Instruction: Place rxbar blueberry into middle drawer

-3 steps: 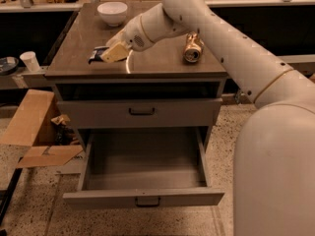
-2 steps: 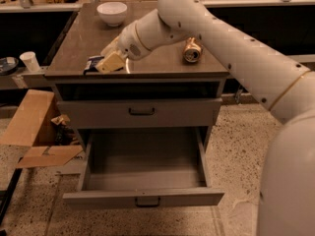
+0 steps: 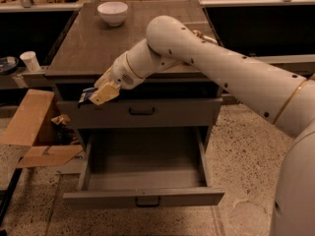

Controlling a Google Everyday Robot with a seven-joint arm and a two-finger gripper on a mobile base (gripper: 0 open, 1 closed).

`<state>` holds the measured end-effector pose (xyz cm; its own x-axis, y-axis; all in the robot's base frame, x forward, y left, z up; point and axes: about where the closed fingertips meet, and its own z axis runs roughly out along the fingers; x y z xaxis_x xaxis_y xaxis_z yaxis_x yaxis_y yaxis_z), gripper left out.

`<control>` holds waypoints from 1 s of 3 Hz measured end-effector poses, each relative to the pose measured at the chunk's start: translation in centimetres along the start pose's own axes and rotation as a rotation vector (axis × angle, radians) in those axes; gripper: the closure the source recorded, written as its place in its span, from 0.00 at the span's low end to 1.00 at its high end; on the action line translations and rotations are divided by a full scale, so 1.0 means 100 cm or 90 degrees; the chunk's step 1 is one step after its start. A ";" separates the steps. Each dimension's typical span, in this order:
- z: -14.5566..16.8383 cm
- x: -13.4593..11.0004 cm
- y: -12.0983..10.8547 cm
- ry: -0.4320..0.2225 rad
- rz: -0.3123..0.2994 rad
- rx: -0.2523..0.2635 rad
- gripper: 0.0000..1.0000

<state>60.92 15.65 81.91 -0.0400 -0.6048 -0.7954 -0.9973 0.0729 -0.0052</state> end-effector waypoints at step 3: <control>0.056 0.055 0.022 0.017 0.048 -0.038 1.00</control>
Offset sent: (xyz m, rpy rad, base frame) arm -0.0098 0.0138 -0.0613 -0.0611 0.0804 0.0225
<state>58.81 16.89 74.13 -0.1154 -0.6198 -0.7762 -0.9933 0.0716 0.0904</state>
